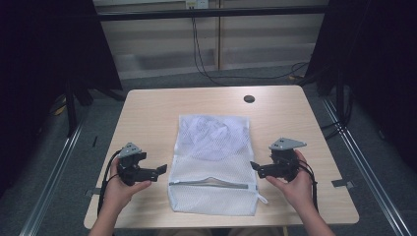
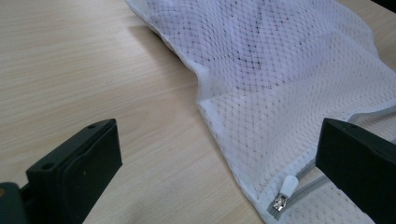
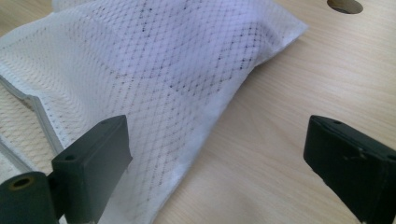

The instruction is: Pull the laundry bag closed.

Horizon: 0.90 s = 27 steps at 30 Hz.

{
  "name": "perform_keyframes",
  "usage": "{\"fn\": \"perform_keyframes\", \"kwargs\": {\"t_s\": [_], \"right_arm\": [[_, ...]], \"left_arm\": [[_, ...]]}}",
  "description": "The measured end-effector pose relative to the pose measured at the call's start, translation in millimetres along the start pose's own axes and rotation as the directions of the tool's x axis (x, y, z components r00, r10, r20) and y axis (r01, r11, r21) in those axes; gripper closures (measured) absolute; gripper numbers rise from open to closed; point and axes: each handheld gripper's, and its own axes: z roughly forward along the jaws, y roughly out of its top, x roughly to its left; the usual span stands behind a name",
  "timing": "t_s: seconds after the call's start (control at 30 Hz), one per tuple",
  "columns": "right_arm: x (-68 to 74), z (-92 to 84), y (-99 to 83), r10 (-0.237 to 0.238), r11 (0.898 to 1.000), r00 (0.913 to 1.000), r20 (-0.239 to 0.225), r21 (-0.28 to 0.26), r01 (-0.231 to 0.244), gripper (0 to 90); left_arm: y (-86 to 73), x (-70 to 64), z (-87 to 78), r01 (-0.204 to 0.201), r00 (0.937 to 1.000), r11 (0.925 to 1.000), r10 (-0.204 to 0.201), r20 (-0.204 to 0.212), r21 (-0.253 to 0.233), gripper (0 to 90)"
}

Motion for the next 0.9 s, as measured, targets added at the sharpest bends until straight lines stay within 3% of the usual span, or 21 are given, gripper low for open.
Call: {"fn": "perform_keyframes", "kwargs": {"t_s": [0.43,0.57,0.9], "right_arm": [[17.0,7.3,9.8,-0.013,1.0,0.9986,-0.051,0.012,0.013,7.8],[25.7,12.6,15.5,-0.014,0.999,0.996,-0.088,0.028,0.016,9.0],[45.7,22.9,27.8,-0.027,0.999,0.9915,-0.127,0.023,0.03,9.0]], "left_arm": [[-1.0,3.3,-4.1,-0.009,0.9998,0.9999,0.009,-0.017,0.012,0.7],[-1.2,5.5,-6.7,-0.004,0.9999,0.9999,0.004,-0.014,0.012,1.5],[-1.9,7.0,-10.7,-0.014,0.9995,0.9998,0.014,-0.028,0.012,2.2]]}}
